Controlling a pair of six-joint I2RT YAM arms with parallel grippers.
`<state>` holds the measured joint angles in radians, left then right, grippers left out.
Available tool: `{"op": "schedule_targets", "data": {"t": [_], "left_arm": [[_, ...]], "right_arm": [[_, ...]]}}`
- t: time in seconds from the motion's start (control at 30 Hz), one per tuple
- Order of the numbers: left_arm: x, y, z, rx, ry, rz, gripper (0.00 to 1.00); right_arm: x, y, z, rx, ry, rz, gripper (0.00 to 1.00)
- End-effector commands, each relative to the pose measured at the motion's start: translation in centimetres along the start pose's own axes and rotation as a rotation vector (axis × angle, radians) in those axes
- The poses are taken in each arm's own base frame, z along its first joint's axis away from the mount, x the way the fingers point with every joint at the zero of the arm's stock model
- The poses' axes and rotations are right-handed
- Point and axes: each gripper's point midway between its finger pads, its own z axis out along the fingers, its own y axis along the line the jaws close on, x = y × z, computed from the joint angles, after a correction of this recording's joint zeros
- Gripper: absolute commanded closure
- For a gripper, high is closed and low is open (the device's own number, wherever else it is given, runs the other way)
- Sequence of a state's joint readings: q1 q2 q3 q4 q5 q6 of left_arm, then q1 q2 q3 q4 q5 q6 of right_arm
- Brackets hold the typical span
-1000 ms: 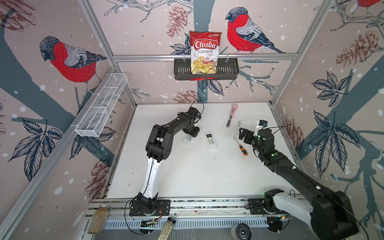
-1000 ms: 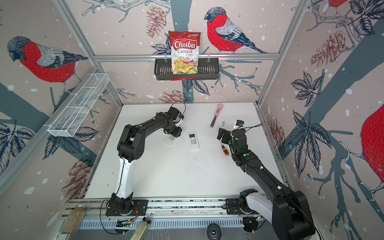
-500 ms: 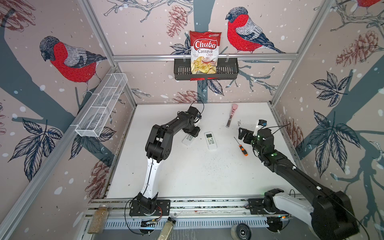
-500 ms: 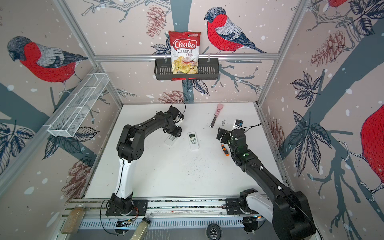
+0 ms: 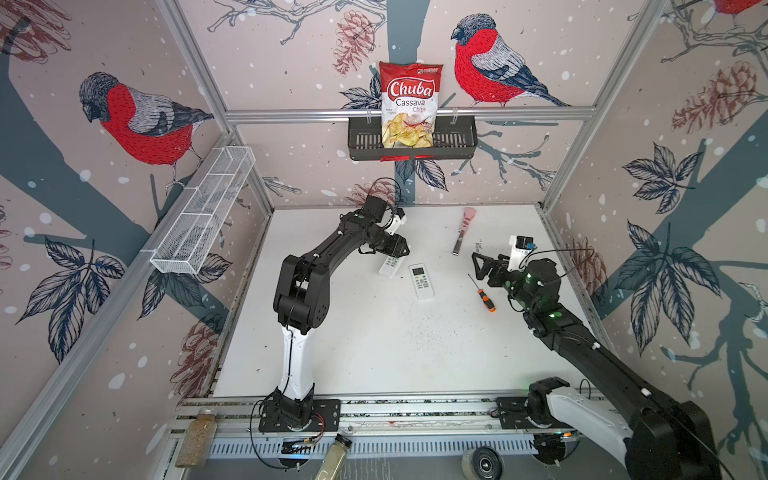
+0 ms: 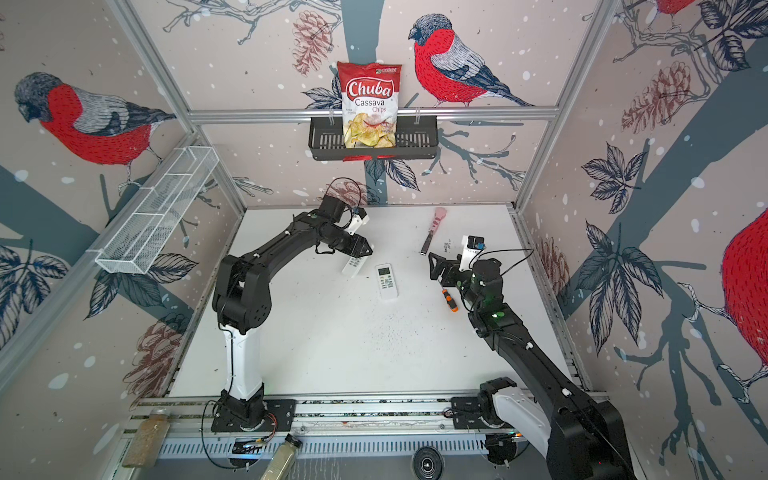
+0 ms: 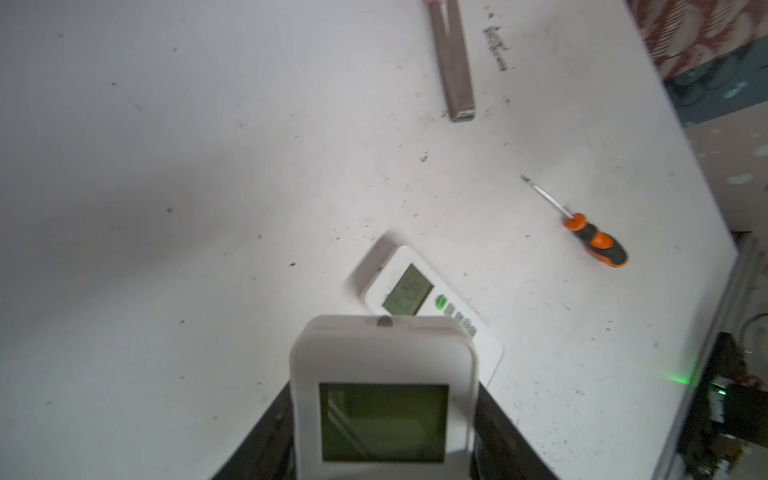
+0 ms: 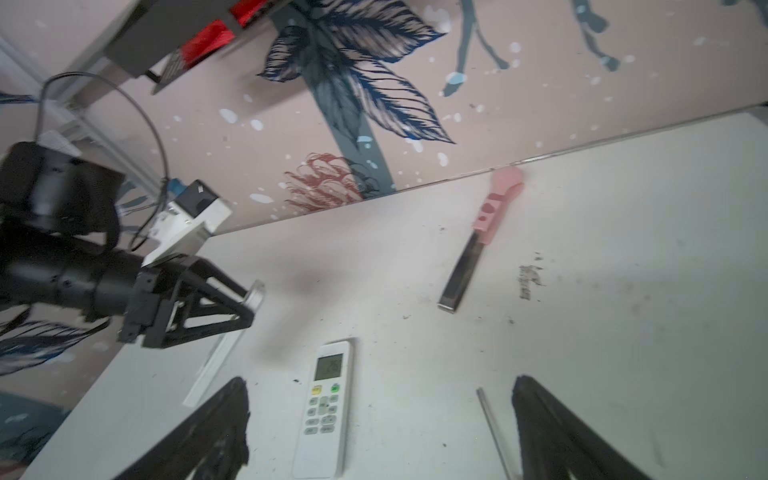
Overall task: Unload the batteries from the remote control
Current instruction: 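Grasp the white remote's end with the left gripper and lift it upright, then bring the right gripper to the raised remote and grasp its top end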
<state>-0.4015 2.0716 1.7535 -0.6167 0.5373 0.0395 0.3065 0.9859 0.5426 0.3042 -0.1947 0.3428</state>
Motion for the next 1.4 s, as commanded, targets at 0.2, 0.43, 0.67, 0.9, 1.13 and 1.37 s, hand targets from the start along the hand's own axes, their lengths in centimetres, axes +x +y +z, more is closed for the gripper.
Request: {"op": "schedule_targets", "data": {"t": [0.2,0.43,0.67,0.9,1.13,1.37], "left_arm": [[-4.5,-5.7,-3.3,0.409,-0.254,0.011,0.6],[-6.6,-7.2,-6.2,0.593,-0.396,0.042,0.6],[-9.3,-7.9,-9.3,0.784,-0.53,0.051,0.62],[-10.9,-8.7,-10.8,0.798,-0.563,0.102,0.62],[-10.6,-8.6,-10.6,0.809,-0.565,0.104,0.62],[-10.3,-8.7,-10.3,0.825,-0.573,0.116,0.64]], "right_arm": [[-2.5,7.8,-0.5,-0.444,-0.052,-0.087,0.0],[-2.7,9.9,0.5,-0.616,-0.013,-0.128,0.0],[-3.3,9.9,3.6,-0.695,0.065,-0.106,0.01],[-4.2,10.0,6.3,-0.771,0.109,-0.08,0.01],[-5.3,10.7,9.5,-0.859,0.145,-0.025,0.01],[-4.2,11.7,11.4,-0.9,0.189,-0.018,0.01]]}}
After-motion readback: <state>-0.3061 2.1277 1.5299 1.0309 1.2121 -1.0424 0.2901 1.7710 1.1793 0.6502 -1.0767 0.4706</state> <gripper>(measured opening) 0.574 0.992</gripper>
